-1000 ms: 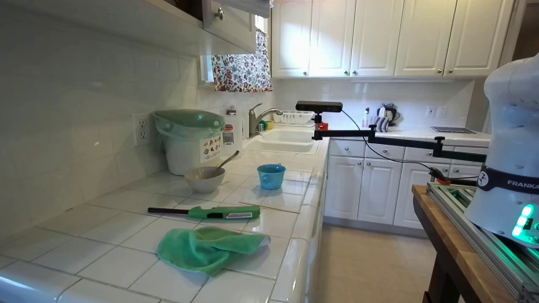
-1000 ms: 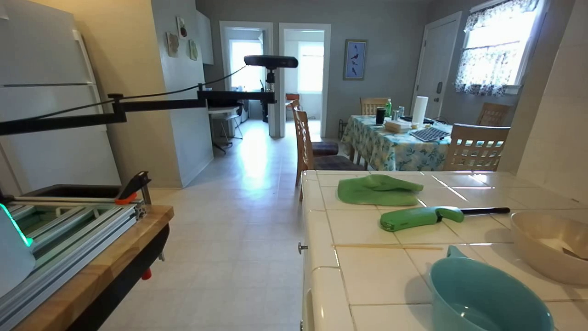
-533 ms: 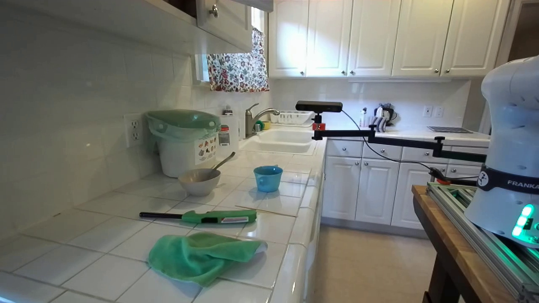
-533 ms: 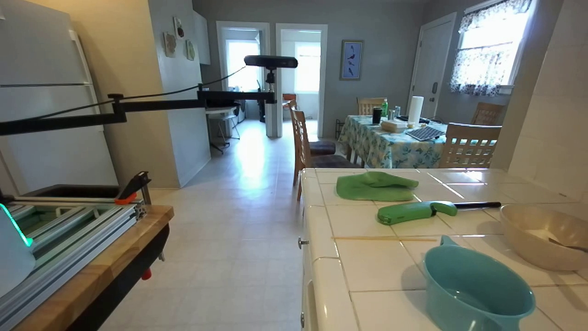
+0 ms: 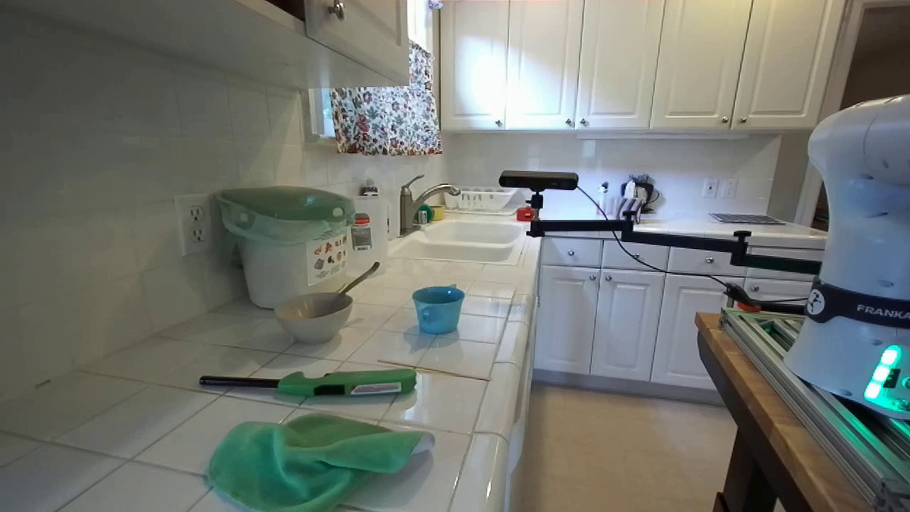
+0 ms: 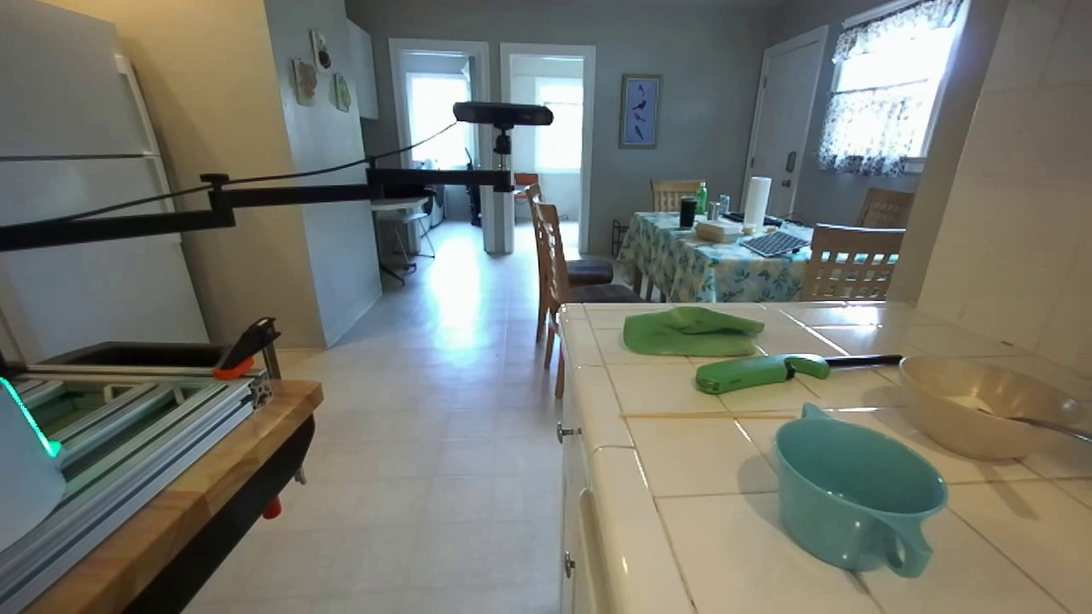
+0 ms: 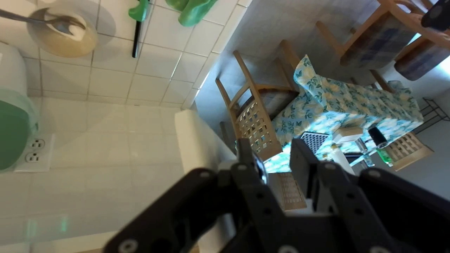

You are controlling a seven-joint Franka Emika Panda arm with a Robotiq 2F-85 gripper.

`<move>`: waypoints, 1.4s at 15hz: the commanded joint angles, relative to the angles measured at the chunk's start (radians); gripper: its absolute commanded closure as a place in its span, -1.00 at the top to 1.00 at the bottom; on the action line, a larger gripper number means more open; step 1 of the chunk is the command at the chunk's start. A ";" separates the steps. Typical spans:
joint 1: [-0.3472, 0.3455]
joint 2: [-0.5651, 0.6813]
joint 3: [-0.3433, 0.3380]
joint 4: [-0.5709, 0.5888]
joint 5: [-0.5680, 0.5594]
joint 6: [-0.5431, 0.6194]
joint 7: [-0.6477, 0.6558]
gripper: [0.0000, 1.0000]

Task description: Open the cabinet's left door

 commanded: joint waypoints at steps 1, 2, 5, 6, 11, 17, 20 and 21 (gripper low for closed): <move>0.099 0.014 0.014 0.040 0.046 0.098 0.070 -0.82; 0.110 0.017 0.017 0.040 0.034 0.110 0.086 -0.82; 0.147 0.032 0.017 0.052 0.014 0.131 0.094 -0.82; 0.157 0.038 0.017 0.058 0.006 0.132 0.094 -0.82; 0.211 0.070 0.019 0.097 0.007 0.103 0.073 -0.82; 0.251 0.125 0.064 0.149 -0.024 0.095 0.141 -0.82; 0.267 0.160 0.092 0.180 -0.032 0.090 0.170 -0.82; 0.271 0.172 0.101 0.191 -0.035 0.085 0.177 -0.82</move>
